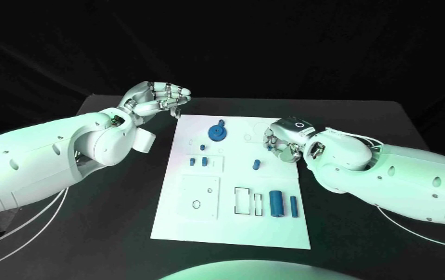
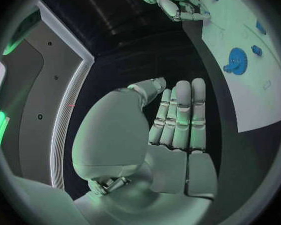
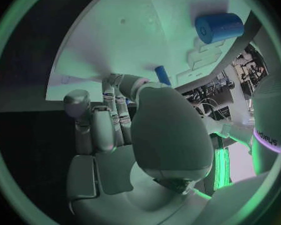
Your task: Assemble the parts on the task board
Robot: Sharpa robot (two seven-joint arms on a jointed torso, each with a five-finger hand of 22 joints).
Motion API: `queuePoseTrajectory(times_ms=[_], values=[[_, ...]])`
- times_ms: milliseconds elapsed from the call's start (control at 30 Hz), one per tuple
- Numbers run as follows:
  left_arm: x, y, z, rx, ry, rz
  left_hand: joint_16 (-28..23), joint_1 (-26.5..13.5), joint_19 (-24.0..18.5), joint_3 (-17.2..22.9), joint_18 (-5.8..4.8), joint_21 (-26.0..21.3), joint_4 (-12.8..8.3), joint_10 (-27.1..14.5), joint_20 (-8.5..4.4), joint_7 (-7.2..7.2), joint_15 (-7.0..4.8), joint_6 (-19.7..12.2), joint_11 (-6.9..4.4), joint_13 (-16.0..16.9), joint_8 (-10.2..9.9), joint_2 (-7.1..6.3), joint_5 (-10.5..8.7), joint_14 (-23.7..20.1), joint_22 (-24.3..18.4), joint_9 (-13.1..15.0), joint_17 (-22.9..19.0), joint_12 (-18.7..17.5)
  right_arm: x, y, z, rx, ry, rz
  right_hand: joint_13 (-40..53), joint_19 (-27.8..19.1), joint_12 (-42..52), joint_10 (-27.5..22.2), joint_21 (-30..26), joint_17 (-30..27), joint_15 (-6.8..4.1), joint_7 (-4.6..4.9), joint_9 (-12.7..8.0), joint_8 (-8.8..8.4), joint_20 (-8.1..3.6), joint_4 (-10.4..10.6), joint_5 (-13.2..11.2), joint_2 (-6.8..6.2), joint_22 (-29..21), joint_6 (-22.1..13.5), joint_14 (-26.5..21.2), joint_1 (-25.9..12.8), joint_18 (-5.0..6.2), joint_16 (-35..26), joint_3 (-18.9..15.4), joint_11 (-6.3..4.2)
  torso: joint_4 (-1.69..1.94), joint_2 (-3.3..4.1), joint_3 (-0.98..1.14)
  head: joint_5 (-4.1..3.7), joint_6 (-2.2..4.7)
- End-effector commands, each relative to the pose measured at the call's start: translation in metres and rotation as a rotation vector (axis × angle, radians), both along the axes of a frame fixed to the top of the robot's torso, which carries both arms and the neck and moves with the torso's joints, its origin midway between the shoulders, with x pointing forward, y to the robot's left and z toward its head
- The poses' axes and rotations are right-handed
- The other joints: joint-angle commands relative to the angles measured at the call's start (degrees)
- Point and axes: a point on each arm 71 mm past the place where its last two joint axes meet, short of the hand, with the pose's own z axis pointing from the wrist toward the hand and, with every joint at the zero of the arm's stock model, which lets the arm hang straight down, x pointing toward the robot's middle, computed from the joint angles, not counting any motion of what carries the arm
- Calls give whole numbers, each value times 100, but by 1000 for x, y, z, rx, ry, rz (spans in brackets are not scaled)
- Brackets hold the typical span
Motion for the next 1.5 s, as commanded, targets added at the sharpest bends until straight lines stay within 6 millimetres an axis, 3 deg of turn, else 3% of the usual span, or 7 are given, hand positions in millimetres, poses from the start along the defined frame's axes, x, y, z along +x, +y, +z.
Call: queuePoseTrajectory(times_ms=[33,1167,1500], values=[[-1,-3,1,2,-8,-21,-28,1,-18,5,80,-27,-37,-62,41,13,9,-58,4,-11,28,21,3,-43,-8,-7,-8,31,-4,1,-7,-24,9,-7,76,-34,-3,251,40,-9,-40,-9,19,33,-16,-7,21,-2,32,32,155,-95,-48,24,48,-195,-2,-2,1,-5,9],[2,-2,-1,9,2,-16,-52,-12,-65,-28,80,-59,-79,-258,74,54,51,-180,50,-24,61,7,7,-125,-28,-25,-19,60,-10,-4,20,31,-23,-18,103,-50,-15,285,82,-36,-42,-18,80,64,-21,-57,15,-21,96,45,152,-193,-53,37,85,-204,-8,-1,4,-21,34],[2,-2,-2,10,4,-16,-52,-11,-66,-28,80,-59,-80,-264,75,56,53,-185,52,-24,62,7,8,-128,-29,-26,-19,62,-24,11,33,82,-16,23,103,-52,-16,285,82,-38,-42,-18,82,64,-21,-58,15,-21,97,44,152,-197,-53,37,86,-204,-12,0,3,13,25]])
